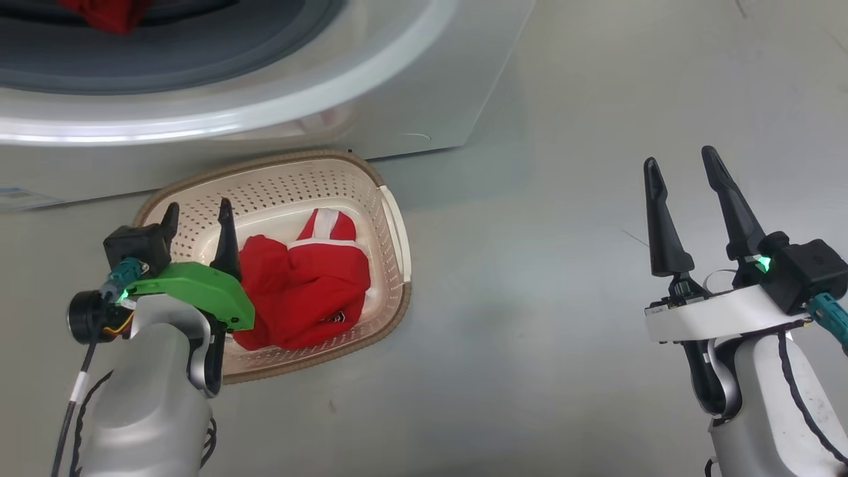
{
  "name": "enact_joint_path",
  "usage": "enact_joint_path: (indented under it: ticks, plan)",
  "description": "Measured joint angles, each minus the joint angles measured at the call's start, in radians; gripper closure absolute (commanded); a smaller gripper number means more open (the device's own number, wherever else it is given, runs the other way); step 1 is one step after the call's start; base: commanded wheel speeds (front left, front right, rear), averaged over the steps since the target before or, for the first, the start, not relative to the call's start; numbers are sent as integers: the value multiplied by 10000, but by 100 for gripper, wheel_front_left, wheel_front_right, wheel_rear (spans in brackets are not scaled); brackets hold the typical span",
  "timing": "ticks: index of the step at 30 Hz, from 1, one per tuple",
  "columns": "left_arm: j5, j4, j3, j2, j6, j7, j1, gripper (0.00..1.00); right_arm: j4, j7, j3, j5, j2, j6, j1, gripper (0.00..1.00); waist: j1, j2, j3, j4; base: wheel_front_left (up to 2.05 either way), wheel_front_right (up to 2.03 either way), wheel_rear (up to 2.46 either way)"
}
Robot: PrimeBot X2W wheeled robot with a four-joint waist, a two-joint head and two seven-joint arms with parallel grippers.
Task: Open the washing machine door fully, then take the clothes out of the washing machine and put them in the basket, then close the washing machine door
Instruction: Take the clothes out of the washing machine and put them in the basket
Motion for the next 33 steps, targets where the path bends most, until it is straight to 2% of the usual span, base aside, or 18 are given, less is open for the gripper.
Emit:
enact_joint_path:
  ticks: [4, 10, 15, 23, 33]
  plan:
    - [230, -537, 8, -15, 0, 4, 18, 0, 56, 0, -134, -94, -98, 0, 55, 0, 0, 0, -338, 242, 0, 0, 0]
    - [585, -2380, 337, -33, 33, 13, 113, 0, 190, 0, -232, -176, -155, -4, 237, 0, 0, 0, -938, 554, 0, 0, 0]
    - [968, -3329, 341, -38, 33, 13, 692, 0, 314, 0, -230, -274, -201, -4, 405, 0, 0, 0, -1475, 772, 0, 0, 0]
    - [1346, -4305, 226, -40, 67, 12, 1825, 0, 462, 0, -194, -343, -186, -4, 744, 0, 0, 0, -2358, 1033, 0, 0, 0]
    - [1486, -4880, -33, -35, 107, 13, 3461, 0, 725, 0, -98, -343, -71, -19, 1449, 0, 0, 0, -3467, 1143, 0, 0, 0]
